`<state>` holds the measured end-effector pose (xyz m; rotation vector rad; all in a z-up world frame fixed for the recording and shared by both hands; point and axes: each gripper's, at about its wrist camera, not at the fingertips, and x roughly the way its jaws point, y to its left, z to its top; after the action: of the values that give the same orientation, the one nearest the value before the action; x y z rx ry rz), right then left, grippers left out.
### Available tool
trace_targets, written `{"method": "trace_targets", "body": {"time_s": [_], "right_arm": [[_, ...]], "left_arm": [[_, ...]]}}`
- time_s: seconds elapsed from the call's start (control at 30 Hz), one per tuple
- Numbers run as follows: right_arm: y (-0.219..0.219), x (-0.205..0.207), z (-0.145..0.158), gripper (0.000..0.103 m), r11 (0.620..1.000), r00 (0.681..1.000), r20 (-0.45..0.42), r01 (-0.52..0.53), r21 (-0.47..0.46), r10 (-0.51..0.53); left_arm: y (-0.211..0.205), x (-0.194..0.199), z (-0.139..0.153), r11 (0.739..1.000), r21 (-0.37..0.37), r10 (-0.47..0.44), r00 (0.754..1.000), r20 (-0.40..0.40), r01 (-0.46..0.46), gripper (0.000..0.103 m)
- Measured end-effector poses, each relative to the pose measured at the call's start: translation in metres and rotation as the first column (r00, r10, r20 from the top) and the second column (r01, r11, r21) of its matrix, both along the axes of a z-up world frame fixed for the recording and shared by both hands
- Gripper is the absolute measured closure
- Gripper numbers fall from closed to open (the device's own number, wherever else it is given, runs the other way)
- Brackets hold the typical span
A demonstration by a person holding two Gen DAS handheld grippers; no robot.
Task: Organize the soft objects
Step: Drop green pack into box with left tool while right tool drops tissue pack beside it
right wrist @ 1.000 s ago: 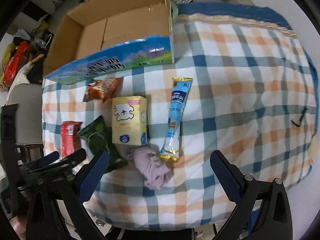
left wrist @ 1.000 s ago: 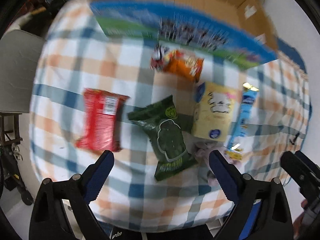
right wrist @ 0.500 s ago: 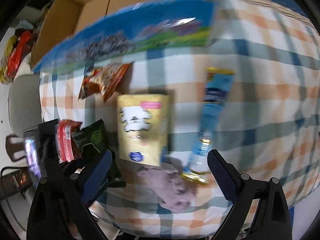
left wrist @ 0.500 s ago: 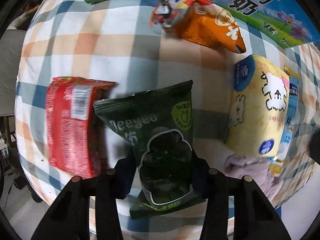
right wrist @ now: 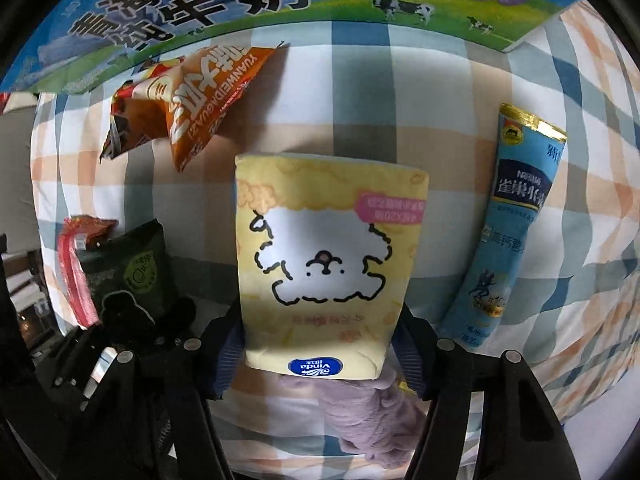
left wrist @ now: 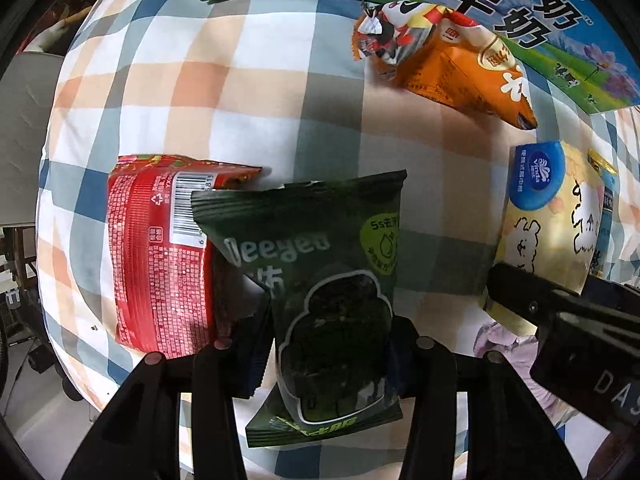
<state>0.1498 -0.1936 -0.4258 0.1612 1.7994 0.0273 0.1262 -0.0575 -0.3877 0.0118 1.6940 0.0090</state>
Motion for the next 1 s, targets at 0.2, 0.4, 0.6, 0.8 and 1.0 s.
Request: {"method": "trace_targets", "body": {"time_s": [0.2, 0.4, 0.6, 0.8, 1.0], "right_arm": [[0.013, -0.010, 0.015, 0.037, 1.000, 0.999, 0.033, -0.028, -0.012, 0.029], [0.014, -0.026, 0.044, 0.037, 0.999, 0.997, 0.070, -0.032, 0.031, 0.030], [0.011, -0.041, 0.087, 0.037, 0.996, 0.992, 0.126, -0.026, 0.089, 0.015], [0.004, -0.050, 0.141, 0.037, 0.985, 0.978, 0.208, -0.038, 0.169, 0.003], [-0.027, -0.032, 0.211, 0.037, 0.978, 0.954, 0.298, -0.059, 0.198, -0.003]], "left_arm": [[0.012, 0.002, 0.026, 1.000, 0.000, 0.022, 1.000, 0.011, -0.022, 0.068], [0.013, -0.008, 0.053, 0.999, -0.022, 0.048, 0.998, 0.047, -0.047, 0.069], [0.013, -0.017, 0.103, 0.995, -0.072, 0.076, 0.991, 0.109, -0.068, 0.069], [0.010, -0.010, 0.166, 0.991, -0.118, 0.082, 0.977, 0.195, -0.060, 0.069], [-0.005, 0.026, 0.202, 0.987, -0.160, 0.063, 0.959, 0.278, -0.019, 0.069]]}}
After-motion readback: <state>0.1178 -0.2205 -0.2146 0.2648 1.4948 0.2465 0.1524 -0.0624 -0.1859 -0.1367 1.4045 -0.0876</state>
